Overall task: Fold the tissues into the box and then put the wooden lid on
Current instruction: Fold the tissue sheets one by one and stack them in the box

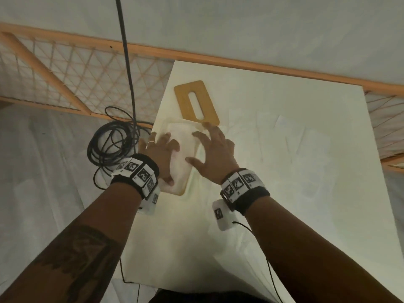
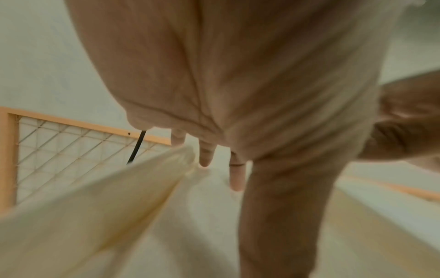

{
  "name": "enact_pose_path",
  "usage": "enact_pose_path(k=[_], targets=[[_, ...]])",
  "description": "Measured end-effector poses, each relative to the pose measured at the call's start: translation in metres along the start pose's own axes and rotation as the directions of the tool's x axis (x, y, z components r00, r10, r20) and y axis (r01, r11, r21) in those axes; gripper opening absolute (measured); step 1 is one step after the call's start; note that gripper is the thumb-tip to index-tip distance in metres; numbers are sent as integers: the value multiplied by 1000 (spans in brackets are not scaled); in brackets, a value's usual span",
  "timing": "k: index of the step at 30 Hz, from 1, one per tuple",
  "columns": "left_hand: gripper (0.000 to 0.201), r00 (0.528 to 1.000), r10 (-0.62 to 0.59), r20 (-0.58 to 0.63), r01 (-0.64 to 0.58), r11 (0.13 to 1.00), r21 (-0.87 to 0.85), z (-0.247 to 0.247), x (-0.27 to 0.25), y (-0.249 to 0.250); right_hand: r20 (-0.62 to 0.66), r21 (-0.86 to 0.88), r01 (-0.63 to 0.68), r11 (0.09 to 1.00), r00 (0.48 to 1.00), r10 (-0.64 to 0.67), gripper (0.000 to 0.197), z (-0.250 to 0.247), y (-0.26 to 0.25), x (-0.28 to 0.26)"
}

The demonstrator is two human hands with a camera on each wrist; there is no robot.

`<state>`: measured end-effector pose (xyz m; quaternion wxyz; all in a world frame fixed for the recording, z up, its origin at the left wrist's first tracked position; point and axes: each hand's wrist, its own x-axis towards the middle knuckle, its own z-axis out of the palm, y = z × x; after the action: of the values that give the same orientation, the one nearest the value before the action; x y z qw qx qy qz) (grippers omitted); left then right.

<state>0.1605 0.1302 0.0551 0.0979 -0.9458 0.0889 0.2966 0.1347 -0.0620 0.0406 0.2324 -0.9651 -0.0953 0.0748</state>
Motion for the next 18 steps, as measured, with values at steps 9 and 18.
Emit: enact_pose_path(k=[9, 18], targets=[[53, 975, 13, -220, -161, 721, -674, 42, -52, 161, 197, 30, -712, 701, 692, 694, 71, -26, 139, -98], [76, 922, -380, 67, 285, 553, -783, 60, 3, 187, 250, 319, -697, 642, 715, 653, 54, -12, 172, -97]])
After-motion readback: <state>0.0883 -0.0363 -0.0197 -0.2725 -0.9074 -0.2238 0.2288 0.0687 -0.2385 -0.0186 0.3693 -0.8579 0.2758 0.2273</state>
